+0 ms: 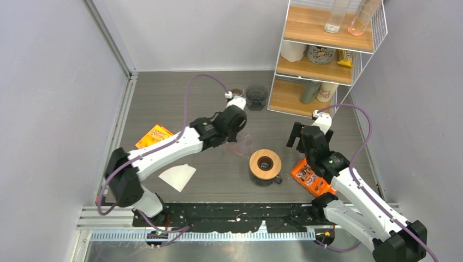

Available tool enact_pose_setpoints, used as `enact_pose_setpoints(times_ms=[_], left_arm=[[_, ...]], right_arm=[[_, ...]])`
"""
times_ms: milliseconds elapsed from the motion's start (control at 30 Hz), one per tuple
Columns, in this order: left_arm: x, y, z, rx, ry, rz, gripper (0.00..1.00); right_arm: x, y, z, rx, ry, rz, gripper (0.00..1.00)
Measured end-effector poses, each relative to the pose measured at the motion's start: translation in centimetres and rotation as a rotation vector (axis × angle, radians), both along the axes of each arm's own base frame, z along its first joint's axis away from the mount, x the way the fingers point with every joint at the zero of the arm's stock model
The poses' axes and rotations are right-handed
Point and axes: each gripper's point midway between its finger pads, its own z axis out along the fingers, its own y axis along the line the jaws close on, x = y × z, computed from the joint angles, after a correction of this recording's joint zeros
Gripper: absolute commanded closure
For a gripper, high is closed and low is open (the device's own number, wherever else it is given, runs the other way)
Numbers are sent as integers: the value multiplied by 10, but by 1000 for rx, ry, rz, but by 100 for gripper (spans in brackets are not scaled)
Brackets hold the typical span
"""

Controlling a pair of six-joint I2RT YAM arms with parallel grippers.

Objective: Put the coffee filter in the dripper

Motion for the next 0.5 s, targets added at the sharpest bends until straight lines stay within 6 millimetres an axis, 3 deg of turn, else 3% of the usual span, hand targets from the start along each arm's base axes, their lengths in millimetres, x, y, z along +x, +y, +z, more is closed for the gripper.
enact_pose_setpoints(times_ms=[233,500], left_arm=[[-17,-4,33,-375,-37,-136,100],[-44,-47,56,-591,3,-382,100]], right_arm=[[2,9,4,25,-22,46,5],[2,13,17,62,-87,76,5]])
